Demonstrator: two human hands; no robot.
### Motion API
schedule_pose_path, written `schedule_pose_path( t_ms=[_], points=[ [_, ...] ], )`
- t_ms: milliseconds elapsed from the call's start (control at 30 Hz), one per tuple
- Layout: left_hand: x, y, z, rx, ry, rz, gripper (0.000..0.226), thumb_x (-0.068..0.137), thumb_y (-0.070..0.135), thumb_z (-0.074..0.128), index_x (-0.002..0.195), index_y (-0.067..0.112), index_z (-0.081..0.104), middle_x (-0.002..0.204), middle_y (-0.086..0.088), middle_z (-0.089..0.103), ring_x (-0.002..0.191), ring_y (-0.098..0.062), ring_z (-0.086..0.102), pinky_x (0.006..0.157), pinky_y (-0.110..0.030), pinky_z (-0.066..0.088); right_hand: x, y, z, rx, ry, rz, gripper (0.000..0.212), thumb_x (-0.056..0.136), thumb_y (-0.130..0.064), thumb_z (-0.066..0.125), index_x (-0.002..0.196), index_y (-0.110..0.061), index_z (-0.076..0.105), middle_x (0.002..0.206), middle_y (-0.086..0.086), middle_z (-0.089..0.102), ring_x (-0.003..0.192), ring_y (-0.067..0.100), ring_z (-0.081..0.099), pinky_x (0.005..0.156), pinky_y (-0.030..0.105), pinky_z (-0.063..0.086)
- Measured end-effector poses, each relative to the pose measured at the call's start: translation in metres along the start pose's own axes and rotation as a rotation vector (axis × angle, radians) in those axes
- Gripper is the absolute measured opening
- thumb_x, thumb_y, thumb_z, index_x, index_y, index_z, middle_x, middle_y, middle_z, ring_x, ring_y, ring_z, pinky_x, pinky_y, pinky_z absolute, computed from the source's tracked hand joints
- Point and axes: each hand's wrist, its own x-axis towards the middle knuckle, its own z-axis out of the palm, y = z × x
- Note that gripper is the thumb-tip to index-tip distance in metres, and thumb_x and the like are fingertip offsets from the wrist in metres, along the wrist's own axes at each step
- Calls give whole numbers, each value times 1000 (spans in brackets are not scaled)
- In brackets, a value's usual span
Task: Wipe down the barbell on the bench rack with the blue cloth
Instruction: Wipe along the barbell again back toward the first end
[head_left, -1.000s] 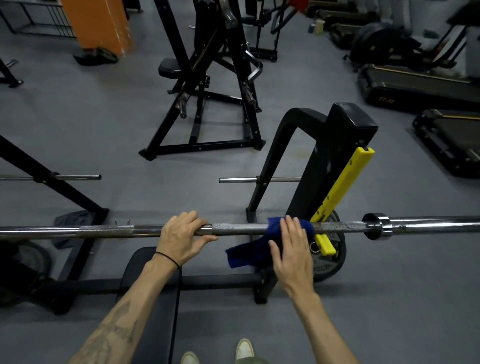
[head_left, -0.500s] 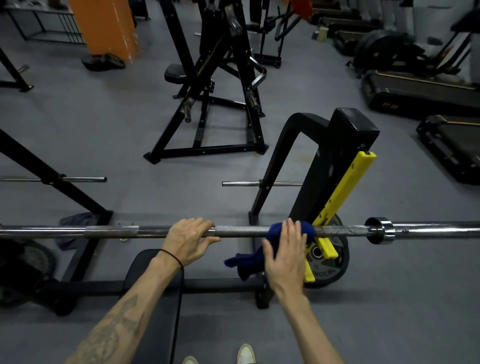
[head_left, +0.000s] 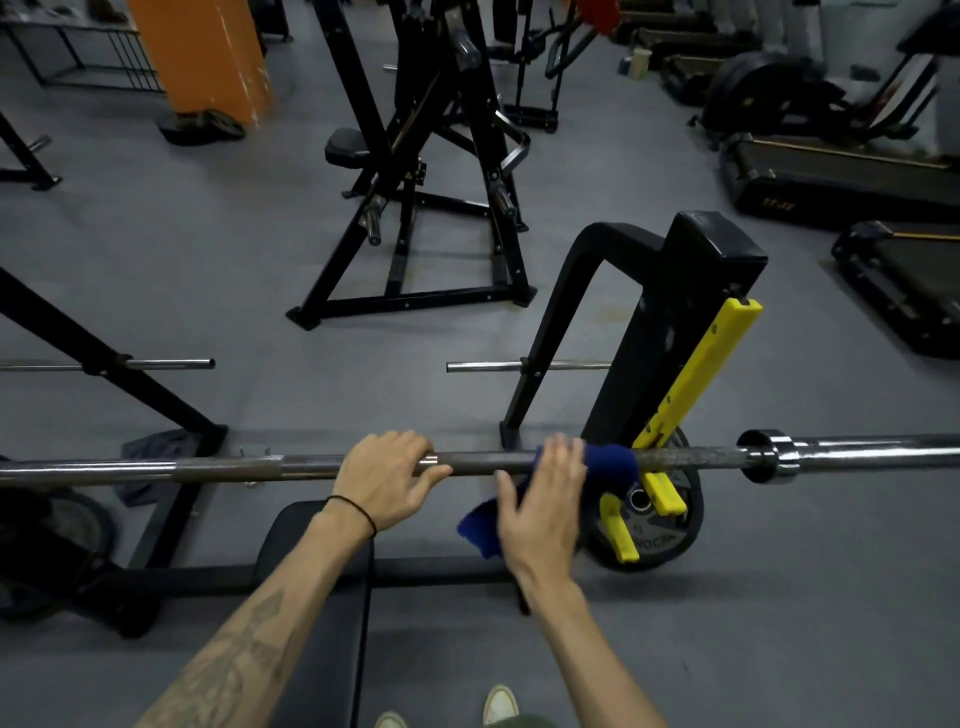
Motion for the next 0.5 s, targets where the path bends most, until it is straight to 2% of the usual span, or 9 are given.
schedule_pose_path(
  t_ms=[67,167,200,267,367,400,433,500],
  points=[
    [-5,1,7,25,78,12,46,97,62,38,92,21,59,81,7,54,67,-15,49,61,-31,38,-8,-21,9,-25,-109,-190,84,105,-66,25,164,-6,17,172,9,7,160,19,-5,130,41,0],
    [-15,2,13,40,149,-33,45,97,61,41,94,20,59,83,5,51,70,-16,46,65,-32,38,2,14,-4,-173,-160,-494,74,107,-57,34,164,-11,22,171,5,16,160,16,6,130,39,10],
    [-18,3,14,22,164,-62,44,97,60,42,97,21,61,85,5,52,73,-16,48,69,-32,39,9,33,-11,-195,-127,-513,70,108,-52,37,163,-11,26,171,4,20,160,16,11,130,41,15],
    [-24,8,18,-26,185,-123,42,97,59,45,103,22,64,90,6,54,80,-16,51,79,-32,40,15,55,-23,-140,-20,-345,65,108,-48,37,161,-10,32,168,5,27,158,20,19,128,45,20],
    [-25,15,17,-56,210,-185,40,96,59,46,105,24,65,92,8,56,84,-16,52,86,-33,39,3,21,-4,-11,24,-43,76,106,-57,31,162,-5,26,170,9,20,160,22,7,130,44,7],
    [-26,15,18,-51,209,-183,40,97,59,45,104,25,66,92,8,57,84,-15,52,86,-33,38,-4,3,4,19,-10,-47,81,106,-62,29,163,-5,21,172,10,14,161,22,2,130,42,1],
    [-26,15,18,-42,210,-175,41,97,59,44,104,25,66,92,8,57,84,-15,52,85,-33,38,-10,-7,10,22,-58,-130,84,105,-65,28,164,-5,18,173,10,11,161,22,0,130,41,0],
    [-25,13,18,-28,200,-156,43,98,59,41,103,25,65,90,9,58,82,-15,52,83,-32,37,-8,-3,8,-51,-165,-390,81,106,-63,32,164,-7,20,172,8,15,160,21,5,130,42,8]
  ],
)
